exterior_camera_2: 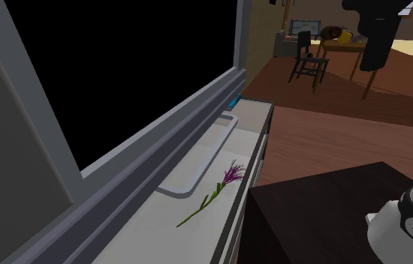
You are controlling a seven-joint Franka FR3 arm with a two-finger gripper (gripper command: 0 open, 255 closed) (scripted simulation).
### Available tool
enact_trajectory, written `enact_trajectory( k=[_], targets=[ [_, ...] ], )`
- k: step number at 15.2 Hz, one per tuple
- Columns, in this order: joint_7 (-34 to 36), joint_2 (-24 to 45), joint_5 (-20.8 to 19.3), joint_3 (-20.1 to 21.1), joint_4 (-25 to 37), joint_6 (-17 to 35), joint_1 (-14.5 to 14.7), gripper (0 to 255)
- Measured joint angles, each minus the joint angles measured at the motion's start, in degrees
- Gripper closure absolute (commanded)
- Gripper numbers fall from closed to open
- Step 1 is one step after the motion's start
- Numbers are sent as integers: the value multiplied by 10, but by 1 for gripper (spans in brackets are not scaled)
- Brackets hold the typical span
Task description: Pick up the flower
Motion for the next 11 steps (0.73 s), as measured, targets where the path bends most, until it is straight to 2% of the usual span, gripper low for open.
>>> enact_trajectory(
  k=[4,11],
  targets=[
    [-34,-13,-16,-21,-38,26,-3,0],
    [-148,-26,-78,-98,-148,131,-23,0]
  ],
)
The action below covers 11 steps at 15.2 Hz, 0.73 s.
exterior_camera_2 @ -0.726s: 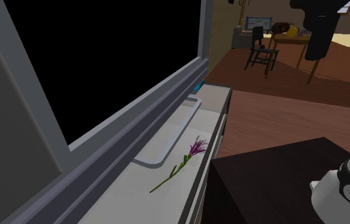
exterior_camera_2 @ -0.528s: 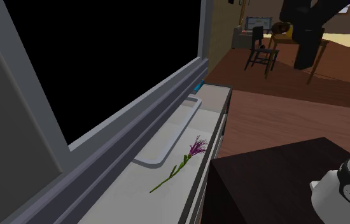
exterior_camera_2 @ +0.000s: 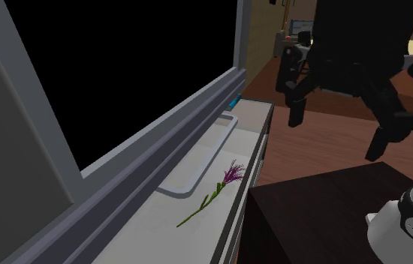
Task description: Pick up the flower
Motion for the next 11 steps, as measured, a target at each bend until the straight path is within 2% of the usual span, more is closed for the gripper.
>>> enact_trajectory(
  k=[5,11],
  targets=[
    [-85,36,-50,-65,-41,85,-20,0],
    [-189,131,-101,-151,-70,218,-35,0]
  ],
)
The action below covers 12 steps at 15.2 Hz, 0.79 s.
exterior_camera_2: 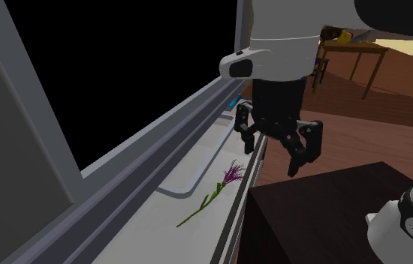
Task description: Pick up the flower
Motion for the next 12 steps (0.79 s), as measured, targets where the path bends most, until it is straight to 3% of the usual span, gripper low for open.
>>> enact_trajectory(
  k=[4,7,9,12],
  targets=[
    [-78,104,-10,-66,6,104,10,0],
    [-151,190,11,-116,19,180,32,0],
    [-214,247,50,-149,39,216,55,0],
    [-345,348,168,-181,66,274,89,0]
  ],
)
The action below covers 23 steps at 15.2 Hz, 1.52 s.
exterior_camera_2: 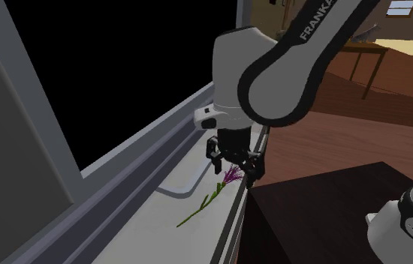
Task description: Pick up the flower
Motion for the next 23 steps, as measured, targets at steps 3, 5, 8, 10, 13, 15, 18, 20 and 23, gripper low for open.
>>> enact_trajectory(
  k=[3,5,8,10,13,15,18,20,23],
  targets=[
    [-165,112,166,34,46,33,-22,0],
    [-249,172,244,80,85,40,-66,0],
    [-332,243,313,140,136,51,-126,0],
    [-361,270,339,165,151,61,-151,0],
    [-384,299,364,190,168,74,-173,0],
    [-395,318,378,205,179,82,-186,0],
    [-404,328,389,216,182,90,-194,255],
    [-405,329,390,217,183,90,-195,255],
    [-405,329,390,218,183,91,-196,255]
  ],
)
